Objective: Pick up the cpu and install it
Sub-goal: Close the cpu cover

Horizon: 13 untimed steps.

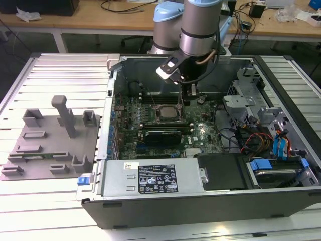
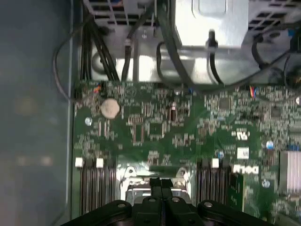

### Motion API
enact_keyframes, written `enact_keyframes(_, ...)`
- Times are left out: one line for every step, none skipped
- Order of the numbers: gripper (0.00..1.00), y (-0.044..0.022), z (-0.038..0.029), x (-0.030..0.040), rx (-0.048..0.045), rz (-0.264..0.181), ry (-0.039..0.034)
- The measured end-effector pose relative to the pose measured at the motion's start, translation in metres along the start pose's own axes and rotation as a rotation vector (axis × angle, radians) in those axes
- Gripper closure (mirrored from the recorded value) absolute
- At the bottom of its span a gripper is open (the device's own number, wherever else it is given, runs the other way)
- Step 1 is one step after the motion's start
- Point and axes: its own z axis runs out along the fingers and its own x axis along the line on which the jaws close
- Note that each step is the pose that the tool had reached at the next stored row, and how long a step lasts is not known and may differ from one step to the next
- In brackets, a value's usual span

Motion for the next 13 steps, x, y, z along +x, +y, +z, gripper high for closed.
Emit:
enact_keyframes(0.89, -0.0035, -0.0001, 0.0001, 0.0, 0.0, 0.0)
enact_keyframes(0.89, -0.0063, -0.0002, 0.0001, 0.0001, 0.0, 0.0)
enact_keyframes(0.89, -0.007, -0.0002, 0.0002, 0.0, 0.001, 0.0)
enact_keyframes(0.89, -0.0072, -0.0002, 0.0001, 0.0, 0.001, -0.0001)
enact_keyframes(0.89, -0.0073, -0.0002, 0.0002, 0.0, 0.001, 0.0)
enact_keyframes(0.89, -0.0074, -0.0002, 0.0002, 0.0, 0.001, 0.0001)
enact_keyframes(0.89, -0.0073, 0.0001, 0.0003, 0.0066, 0.0, 0.0004)
enact_keyframes(0.89, -0.0071, 0.0007, 0.0002, 0.0299, 0.0, 0.0006)
enact_keyframes(0.89, -0.007, 0.0011, 0.0002, 0.0431, 0.0, 0.0008)
enact_keyframes(0.89, -0.0069, 0.0011, 0.0002, 0.0472, 0.0, 0.0006)
enact_keyframes(0.89, -0.007, 0.0011, 0.0002, 0.0475, 0.0, 0.0006)
enact_keyframes(0.89, -0.007, 0.0011, 0.0001, 0.0474, 0.0, 0.0006)
enact_keyframes(0.89, -0.0075, 0.0013, -0.0003, 0.0474, 0.0, 0.0011)
